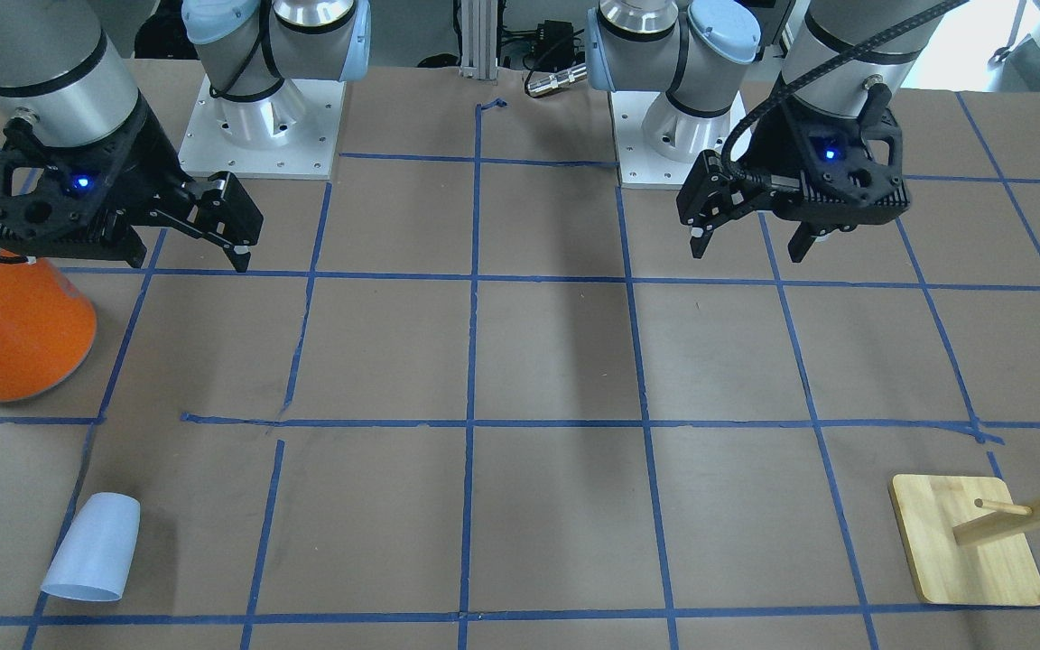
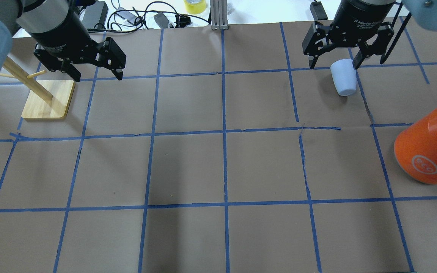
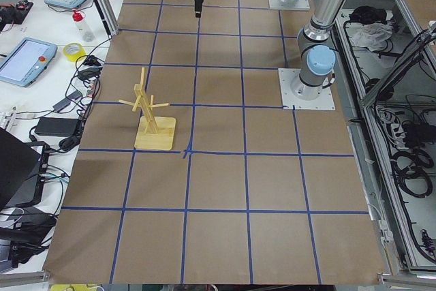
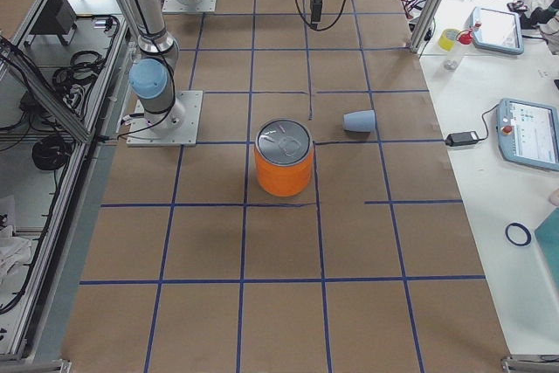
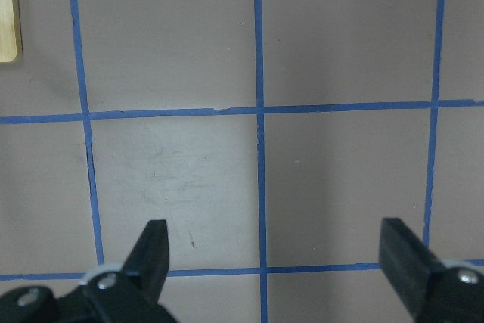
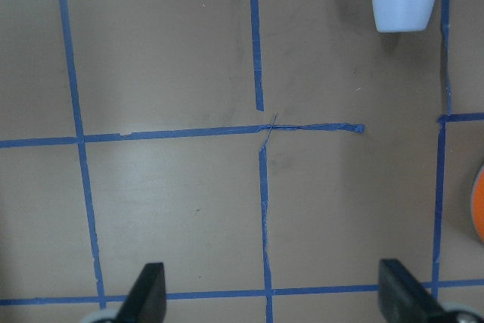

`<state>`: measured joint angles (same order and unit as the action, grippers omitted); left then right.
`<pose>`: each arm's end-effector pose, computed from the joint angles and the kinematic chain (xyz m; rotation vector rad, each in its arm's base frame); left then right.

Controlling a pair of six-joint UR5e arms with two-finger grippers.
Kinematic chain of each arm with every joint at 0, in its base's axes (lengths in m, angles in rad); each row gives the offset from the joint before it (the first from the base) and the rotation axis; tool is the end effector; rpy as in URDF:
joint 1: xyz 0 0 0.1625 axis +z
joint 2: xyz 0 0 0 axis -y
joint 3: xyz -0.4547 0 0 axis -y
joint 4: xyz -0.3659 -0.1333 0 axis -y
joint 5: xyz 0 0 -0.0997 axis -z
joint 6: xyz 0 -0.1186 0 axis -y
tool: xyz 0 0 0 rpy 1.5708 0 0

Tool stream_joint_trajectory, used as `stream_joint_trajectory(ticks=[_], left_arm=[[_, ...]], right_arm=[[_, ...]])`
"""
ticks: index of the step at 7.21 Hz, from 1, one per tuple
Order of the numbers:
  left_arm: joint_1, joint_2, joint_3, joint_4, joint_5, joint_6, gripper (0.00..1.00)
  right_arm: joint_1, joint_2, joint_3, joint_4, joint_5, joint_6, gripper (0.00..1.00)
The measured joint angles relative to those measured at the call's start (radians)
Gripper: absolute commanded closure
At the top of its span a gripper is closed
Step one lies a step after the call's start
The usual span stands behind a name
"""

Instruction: Flip cup

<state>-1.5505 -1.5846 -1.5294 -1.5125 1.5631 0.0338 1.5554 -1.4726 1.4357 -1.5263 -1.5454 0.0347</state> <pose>-0.1244 -0.4842 0.5176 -0.0217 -3.1332 0.1349 0.1285 -0.5111 0.5092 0.0782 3.1153 0.0122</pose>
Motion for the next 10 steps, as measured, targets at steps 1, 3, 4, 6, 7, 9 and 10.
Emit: stream_joint_trajectory(ticks=[1, 3, 4, 6, 7, 9, 10], left_arm=[[0.0, 0.0, 0.0, 0.0, 0.0, 0.0, 0.0], [0.001, 0.0, 0.0, 0.0, 0.0, 0.0, 0.0], [0.001, 0.0, 0.0, 0.0, 0.0, 0.0, 0.0], [0.001, 0.0, 0.0, 0.0, 0.0, 0.001, 0.0], [0.001, 0.0, 0.0, 0.0, 0.0, 0.001, 0.0], [0.001, 0.0, 0.0, 0.0, 0.0, 0.001, 0.0], [0.001, 0.0, 0.0, 0.0, 0.0, 0.002, 0.0]], right_arm=[[0.0, 0.0, 0.0, 0.0, 0.0, 0.0, 0.0], [0.0, 0.0, 0.0, -0.001, -0.001, 0.001, 0.0], [0.0, 0.0, -0.002, -0.004, -0.001, 0.001, 0.0], [0.0, 0.001, -0.006, -0.013, -0.003, 0.001, 0.0], [0.0, 0.004, -0.007, -0.016, -0.001, 0.001, 0.0], [-0.001, 0.013, -0.002, -0.018, 0.0, -0.003, 0.0], [-0.002, 0.015, -0.001, -0.019, 0.003, -0.003, 0.0]])
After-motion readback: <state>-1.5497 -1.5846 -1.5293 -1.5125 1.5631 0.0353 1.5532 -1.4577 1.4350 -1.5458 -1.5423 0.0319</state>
